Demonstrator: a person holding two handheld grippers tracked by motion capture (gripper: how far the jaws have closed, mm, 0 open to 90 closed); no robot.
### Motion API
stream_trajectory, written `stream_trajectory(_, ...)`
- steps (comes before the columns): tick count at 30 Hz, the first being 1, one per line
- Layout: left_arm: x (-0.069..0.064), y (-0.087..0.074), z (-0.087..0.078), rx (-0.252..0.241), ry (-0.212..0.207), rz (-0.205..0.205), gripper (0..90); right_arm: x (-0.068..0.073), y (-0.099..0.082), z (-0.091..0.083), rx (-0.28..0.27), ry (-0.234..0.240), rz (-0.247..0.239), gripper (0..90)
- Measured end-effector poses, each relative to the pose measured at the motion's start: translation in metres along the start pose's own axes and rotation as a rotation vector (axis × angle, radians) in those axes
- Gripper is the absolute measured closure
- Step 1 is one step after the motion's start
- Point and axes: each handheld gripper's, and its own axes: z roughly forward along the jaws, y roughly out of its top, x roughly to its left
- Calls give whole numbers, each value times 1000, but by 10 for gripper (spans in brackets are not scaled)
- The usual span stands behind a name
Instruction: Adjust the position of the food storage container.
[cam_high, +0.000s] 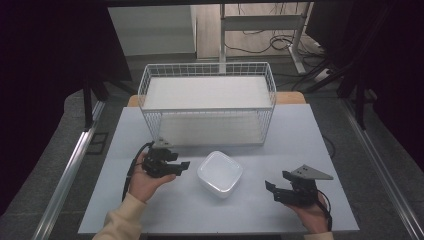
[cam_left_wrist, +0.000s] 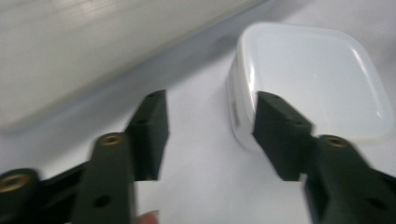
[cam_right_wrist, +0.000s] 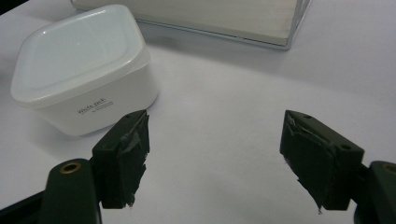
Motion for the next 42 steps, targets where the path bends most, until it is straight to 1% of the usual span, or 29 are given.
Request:
stream_trajectory(1, 0, -5, -4, -4, 4, -3, 377, 0, 0, 0, 0, 0, 0, 242)
stream_trajectory(2, 0, -5, -4, -4, 4, -3, 360, 0, 0, 0, 0, 0, 0, 242)
stream_trajectory(3, 0, -15, -11, -12, 10, -13, 344, 0, 0, 0, 1, -2, 0, 242)
stream_trajectory(4, 0, -15, -11, -12, 10, -13, 335, 0, 0, 0, 1, -2, 0, 242)
stream_trajectory(8, 3, -35, -21, -14, 20, -15, 322, 0, 0, 0, 0, -3, 5, 242)
stream_trajectory(9, 4, -40, -22, -15, 26, -19, 320, 0, 0, 0, 0, -3, 3, 242)
stream_trajectory(10, 8, -46, -22, -5, 31, -22, 320, 1, 1, 1, 1, -2, 0, 242)
stream_trajectory(11, 8, -46, -22, -5, 31, -22, 318, 1, 1, 1, 1, -2, 0, 242)
stream_trajectory(12, 11, -48, -22, -7, 36, -26, 318, 1, 1, 1, 2, -3, 0, 242)
stream_trajectory(13, 15, -50, -23, -20, 44, -35, 317, 1, 1, 1, 1, -2, -3, 242)
stream_trajectory(15, 21, -52, -24, -33, 48, -44, 312, 2, 3, -1, 5, -13, -15, 243)
stream_trajectory(17, 23, -52, -24, -34, 49, -47, 308, 2, 5, -1, 9, -16, -17, 247)
stream_trajectory(19, 23, -54, -21, -31, 40, -54, 306, 1, 6, -1, 9, -17, -18, 251)
stream_trajectory(20, 23, -55, -20, -26, 38, -49, 304, 1, 8, 0, 9, -11, -14, 255)
stream_trajectory(21, 22, -56, -18, -19, 27, -45, 302, 2, 10, 0, 10, -13, -11, 259)
stream_trajectory(22, 22, -56, -18, -19, 27, -45, 301, 2, 10, 0, 10, -13, -11, 259)
stream_trajectory(23, 22, -56, -17, -20, 22, -53, 301, 2, 12, 0, 8, -15, -6, 272)
stream_trajectory(25, 23, -56, -17, -24, 19, -63, 300, 3, 17, 2, 26, -36, 12, 291)
stream_trajectory(26, 24, -55, -18, -27, 15, -62, 299, 5, 20, 3, 35, -42, 16, 298)
stream_trajectory(27, 23, -55, -19, -32, 17, -73, 298, 7, 24, 4, 46, -38, 20, 303)
stream_trajectory(28, 24, -55, -20, -36, 18, -64, 298, 8, 27, 5, 52, -34, 20, 314)
stream_trajectory(30, 25, -56, -23, -46, 21, -79, 298, 9, 34, 8, 59, -25, 16, 331)
stream_trajectory(34, 27, -58, -23, -42, 20, -88, 295, 10, 47, 17, 78, -3, 17, 381)
stream_trajectory(35, 28, -58, -22, -40, 16, -90, 294, 11, 54, 22, 84, -1, 16, 415)
stream_trajectory(37, 29, -57, -22, -40, 18, -93, 292, 11, 62, 28, 92, -11, 12, 455)
stream_trajectory(38, 31, -57, -22, -40, 20, -94, 292, 11, 62, 28, 92, -11, 12, 455)
stream_trajectory(39, 31, -58, -23, -41, 22, -98, 292, 11, 66, 31, 98, -17, 16, 469)
stream_trajectory(40, 32, -58, -23, -41, 23, -97, 291, 10, 73, 38, 108, -23, 22, 490)
stream_trajectory(42, 34, -59, -23, -39, 26, -99, 291, 10, 75, 41, 111, -20, 21, 505)
